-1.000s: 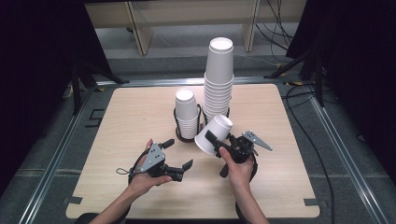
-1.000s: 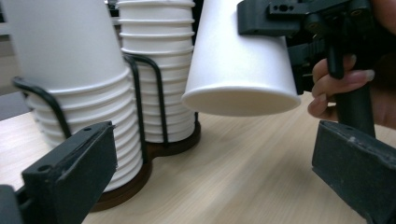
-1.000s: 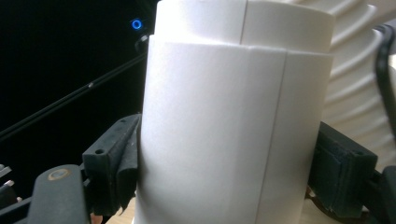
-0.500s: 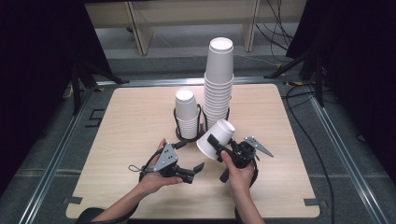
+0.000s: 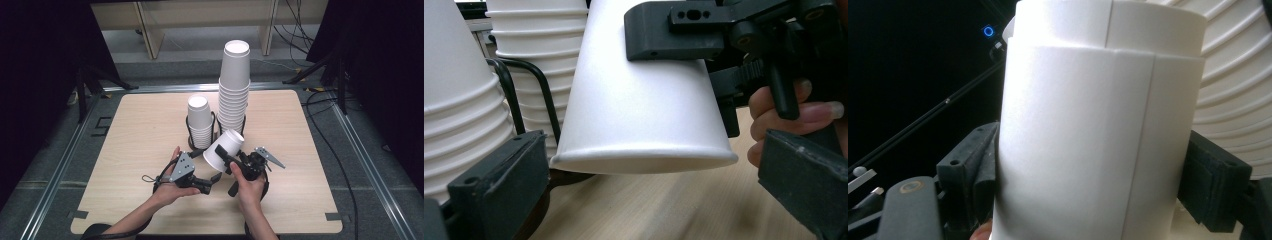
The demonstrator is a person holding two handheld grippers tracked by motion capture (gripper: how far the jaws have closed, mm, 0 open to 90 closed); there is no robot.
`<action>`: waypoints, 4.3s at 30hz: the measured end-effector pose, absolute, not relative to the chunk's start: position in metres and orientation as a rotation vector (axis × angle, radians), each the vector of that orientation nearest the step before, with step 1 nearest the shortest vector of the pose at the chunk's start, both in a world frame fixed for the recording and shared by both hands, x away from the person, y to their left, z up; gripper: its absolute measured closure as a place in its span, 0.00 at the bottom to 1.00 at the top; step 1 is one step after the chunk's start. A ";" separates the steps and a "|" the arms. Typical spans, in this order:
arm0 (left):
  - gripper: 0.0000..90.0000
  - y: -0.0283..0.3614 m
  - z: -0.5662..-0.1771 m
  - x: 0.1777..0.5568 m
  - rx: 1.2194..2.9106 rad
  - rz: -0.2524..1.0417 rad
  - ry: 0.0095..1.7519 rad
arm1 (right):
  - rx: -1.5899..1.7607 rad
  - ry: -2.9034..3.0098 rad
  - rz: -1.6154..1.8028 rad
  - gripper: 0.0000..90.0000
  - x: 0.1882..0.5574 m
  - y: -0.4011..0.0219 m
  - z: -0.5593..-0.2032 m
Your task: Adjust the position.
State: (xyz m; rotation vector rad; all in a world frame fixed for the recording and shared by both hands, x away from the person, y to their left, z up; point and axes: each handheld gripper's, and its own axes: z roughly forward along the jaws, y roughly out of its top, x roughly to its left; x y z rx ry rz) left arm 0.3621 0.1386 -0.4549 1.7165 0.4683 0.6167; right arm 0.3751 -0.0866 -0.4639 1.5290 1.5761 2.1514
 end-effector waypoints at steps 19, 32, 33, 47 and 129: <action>0.00 0.131 -0.460 0.363 1.708 0.533 0.535 | 1.520 1.559 2.177 0.23 0.373 -0.079 -0.461; 0.00 0.130 -0.462 0.367 1.714 0.539 0.532 | 1.475 1.594 2.162 0.23 0.372 -0.073 -0.461; 0.00 0.130 -0.462 0.367 1.716 0.540 0.530 | 1.477 1.593 2.160 0.23 0.371 -0.072 -0.460; 0.09 0.131 -0.459 0.363 1.761 0.505 0.523 | 1.446 1.615 2.150 0.17 0.372 -0.072 -0.459; 0.22 0.189 -0.407 0.391 2.103 0.416 0.280 | 1.039 1.909 1.771 0.18 0.347 -0.150 -0.453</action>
